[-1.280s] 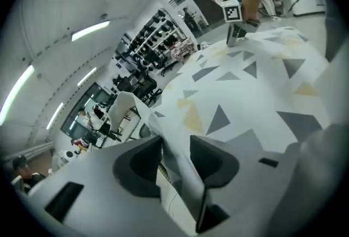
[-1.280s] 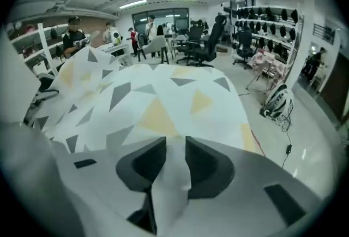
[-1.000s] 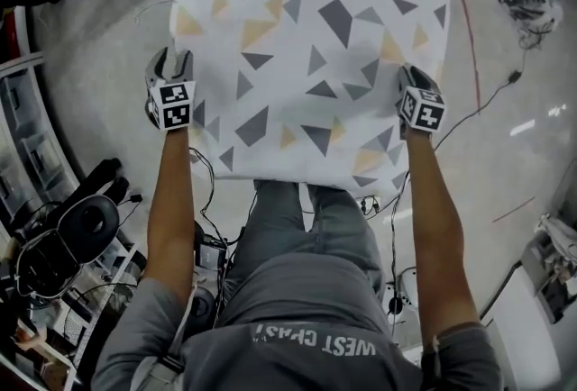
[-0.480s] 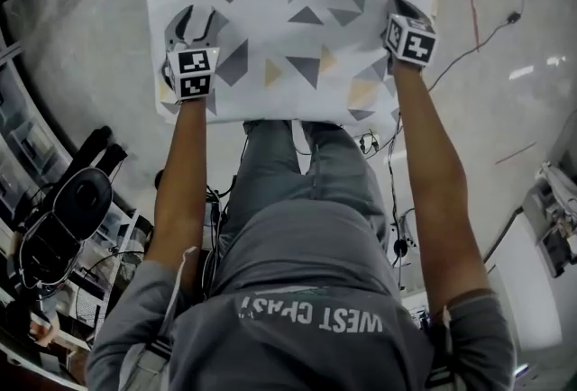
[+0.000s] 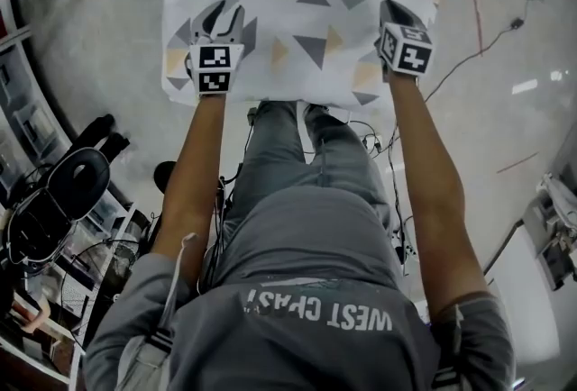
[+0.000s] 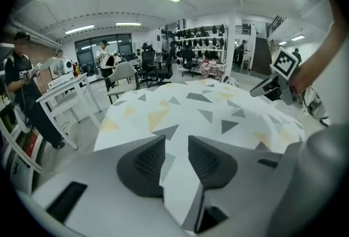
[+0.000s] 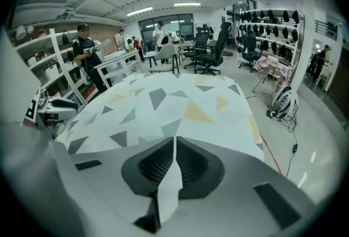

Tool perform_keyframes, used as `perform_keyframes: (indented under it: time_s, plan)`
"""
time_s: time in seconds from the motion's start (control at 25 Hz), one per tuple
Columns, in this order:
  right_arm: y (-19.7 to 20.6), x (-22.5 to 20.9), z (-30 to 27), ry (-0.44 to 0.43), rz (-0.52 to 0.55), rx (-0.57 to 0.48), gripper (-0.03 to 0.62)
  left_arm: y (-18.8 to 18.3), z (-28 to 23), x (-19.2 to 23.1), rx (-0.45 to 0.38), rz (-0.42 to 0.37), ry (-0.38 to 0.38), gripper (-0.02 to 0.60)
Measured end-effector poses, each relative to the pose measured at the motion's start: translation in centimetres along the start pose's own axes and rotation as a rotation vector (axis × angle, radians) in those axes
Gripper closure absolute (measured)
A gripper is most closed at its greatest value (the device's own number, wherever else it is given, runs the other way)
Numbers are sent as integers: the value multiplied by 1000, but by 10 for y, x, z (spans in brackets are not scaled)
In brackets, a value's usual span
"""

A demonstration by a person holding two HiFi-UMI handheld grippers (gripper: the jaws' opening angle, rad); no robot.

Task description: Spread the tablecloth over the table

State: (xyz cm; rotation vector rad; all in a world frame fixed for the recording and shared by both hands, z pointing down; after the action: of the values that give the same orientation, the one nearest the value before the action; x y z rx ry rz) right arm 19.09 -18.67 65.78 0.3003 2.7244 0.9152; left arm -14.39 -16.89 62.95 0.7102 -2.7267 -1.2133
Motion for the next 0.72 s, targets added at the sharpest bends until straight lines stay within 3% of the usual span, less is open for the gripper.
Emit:
perform_keyframes:
  time_s: [0.36, 0.72]
  plan:
    - [-39, 57, 95, -134, 66, -176, 582, -59, 74, -13, -178, 42, -25, 511]
    - [-90, 135, 224, -310, 175, -381, 583, -134, 170, -59, -358, 21, 64, 568]
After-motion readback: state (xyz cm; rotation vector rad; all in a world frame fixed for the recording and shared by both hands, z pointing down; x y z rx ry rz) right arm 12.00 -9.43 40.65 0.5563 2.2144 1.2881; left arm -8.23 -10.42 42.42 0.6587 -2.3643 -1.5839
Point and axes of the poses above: the fingertips, and each gripper's own axes: z backward along the fingers, x to its left, y out of its underside, the point moved 2 cm from there along z, backward along the fingers, and after that the axes turned 3 degrees about -y, right-handed, at the moved point
